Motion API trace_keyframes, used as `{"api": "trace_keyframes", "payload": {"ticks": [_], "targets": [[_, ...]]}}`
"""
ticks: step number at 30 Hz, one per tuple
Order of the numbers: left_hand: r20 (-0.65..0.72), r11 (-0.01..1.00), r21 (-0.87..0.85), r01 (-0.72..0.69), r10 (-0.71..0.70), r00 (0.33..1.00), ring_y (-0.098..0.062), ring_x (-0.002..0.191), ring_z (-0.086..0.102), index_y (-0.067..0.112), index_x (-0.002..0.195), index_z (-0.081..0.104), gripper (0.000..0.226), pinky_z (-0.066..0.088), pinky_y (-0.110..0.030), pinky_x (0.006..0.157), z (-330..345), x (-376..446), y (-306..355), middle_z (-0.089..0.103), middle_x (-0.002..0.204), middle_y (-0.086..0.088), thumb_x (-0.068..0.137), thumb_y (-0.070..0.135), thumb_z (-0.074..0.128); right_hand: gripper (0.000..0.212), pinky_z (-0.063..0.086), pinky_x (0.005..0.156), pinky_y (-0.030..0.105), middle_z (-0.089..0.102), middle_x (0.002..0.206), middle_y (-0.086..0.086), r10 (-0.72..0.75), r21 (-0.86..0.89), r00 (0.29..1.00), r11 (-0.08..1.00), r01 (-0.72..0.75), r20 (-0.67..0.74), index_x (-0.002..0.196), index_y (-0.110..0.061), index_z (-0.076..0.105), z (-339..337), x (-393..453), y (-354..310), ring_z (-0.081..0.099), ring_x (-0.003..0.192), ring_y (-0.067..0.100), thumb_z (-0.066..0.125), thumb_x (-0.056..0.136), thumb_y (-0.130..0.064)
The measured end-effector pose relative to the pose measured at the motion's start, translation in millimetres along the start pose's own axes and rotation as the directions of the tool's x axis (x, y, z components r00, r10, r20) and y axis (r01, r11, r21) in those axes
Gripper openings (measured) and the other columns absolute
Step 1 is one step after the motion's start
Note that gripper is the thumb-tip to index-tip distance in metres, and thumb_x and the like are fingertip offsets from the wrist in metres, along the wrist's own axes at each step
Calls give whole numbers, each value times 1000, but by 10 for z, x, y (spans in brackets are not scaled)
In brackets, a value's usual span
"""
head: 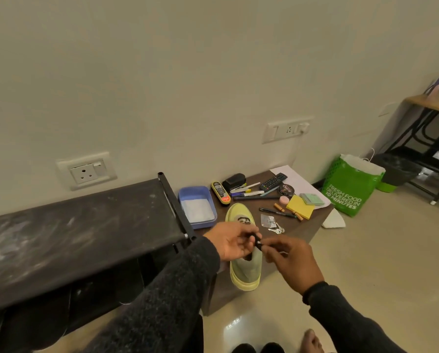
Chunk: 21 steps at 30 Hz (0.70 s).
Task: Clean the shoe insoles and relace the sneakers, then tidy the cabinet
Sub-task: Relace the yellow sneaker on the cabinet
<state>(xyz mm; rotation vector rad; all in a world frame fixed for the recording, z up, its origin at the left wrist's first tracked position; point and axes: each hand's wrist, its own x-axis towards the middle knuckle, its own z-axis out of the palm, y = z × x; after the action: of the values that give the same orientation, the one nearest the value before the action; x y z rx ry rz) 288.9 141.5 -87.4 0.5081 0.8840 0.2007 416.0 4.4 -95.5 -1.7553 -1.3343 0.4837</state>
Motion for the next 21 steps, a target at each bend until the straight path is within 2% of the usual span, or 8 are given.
{"api": "trace_keyframes", "payload": {"ticks": [2, 4, 6, 9, 12, 15, 18, 21], "targets": [[-125, 986, 106, -133, 145, 981, -6, 58, 56, 5, 90, 67, 13, 49, -16, 55, 41, 94, -170, 65, 79, -6, 100, 7, 59, 10, 60, 64, 28, 75, 79, 8, 225, 287, 971, 938, -195, -76, 93, -7, 74, 75, 50, -8, 70, 65, 18, 73, 86, 0], [-187, 948, 186, -260, 294, 938, -7, 54, 62, 2, 94, 69, 7, 56, -19, 56, 68, 180, -359, 69, 80, -9, 95, 7, 67, 9, 57, 57, 23, 74, 79, 17, 402, 440, 905, 844, -306, -142, 92, -1, 70, 158, 120, 3, 70, 61, 19, 75, 84, 2], [-258, 837, 418, -354, 482, 837, -14, 62, 67, 2, 92, 76, 11, 61, -31, 70, 43, 269, -521, 75, 85, -14, 90, 13, 73, 9, 53, 53, 19, 73, 78, 15, 492, 434, 851, 818, -378, -185, 88, -5, 70, 256, 200, 28, 69, 61, 16, 75, 84, 1], [-279, 573, 776, -263, 686, 671, -22, 92, 66, 14, 95, 78, 14, 51, -26, 81, 10, 269, -662, 72, 100, -8, 90, 23, 69, 12, 59, 66, 28, 73, 76, 5, 461, 232, 863, 880, -415, -207, 79, -13, 73, 416, 350, 129, 71, 73, 19, 77, 83, -2], [-235, 457, 872, -175, 705, 670, -31, 107, 58, 9, 106, 73, 21, 42, -27, 84, -8, 255, -680, 62, 114, -14, 94, 13, 56, 11, 61, 80, 39, 73, 76, -2, 428, 36, 890, 903, -428, -157, 77, -18, 75, 519, 452, 224, 69, 75, 13, 78, 82, -8], [-119, 288, 950, -121, 692, 712, -35, 112, 59, 3, 110, 69, 24, 49, -34, 90, 24, 242, -648, 61, 118, -18, 95, 5, 51, 12, 61, 76, 39, 73, 73, -6, 355, -113, 930, 924, -365, -97, 76, -21, 79, 559, 423, 275, 68, 72, 9, 74, 84, -14], [-62, 114, 993, -18, 657, 751, -38, 125, 45, 6, 124, 61, 28, 41, -42, 106, 34, 191, -614, 42, 136, -16, 99, 11, 48, 13, 61, 74, 38, 73, 75, -6, 257, -189, 964, 945, -266, -69, 81, -18, 80, 557, 377, 292, 66, 73, 9, 69, 85, -12], [-15, 66, 997, -41, 684, 729, -38, 111, 57, 8, 113, 68, 25, 50, -45, 93, -118, 200, -644, 51, 122, -16, 100, 18, 49, 17, 59, 77, 34, 70, 87, -8, 233, -249, 972, 941, -229, -12, 88, -22, 81, 575, 365, 338, 63, 82, 7, 67, 80, -21]]}}
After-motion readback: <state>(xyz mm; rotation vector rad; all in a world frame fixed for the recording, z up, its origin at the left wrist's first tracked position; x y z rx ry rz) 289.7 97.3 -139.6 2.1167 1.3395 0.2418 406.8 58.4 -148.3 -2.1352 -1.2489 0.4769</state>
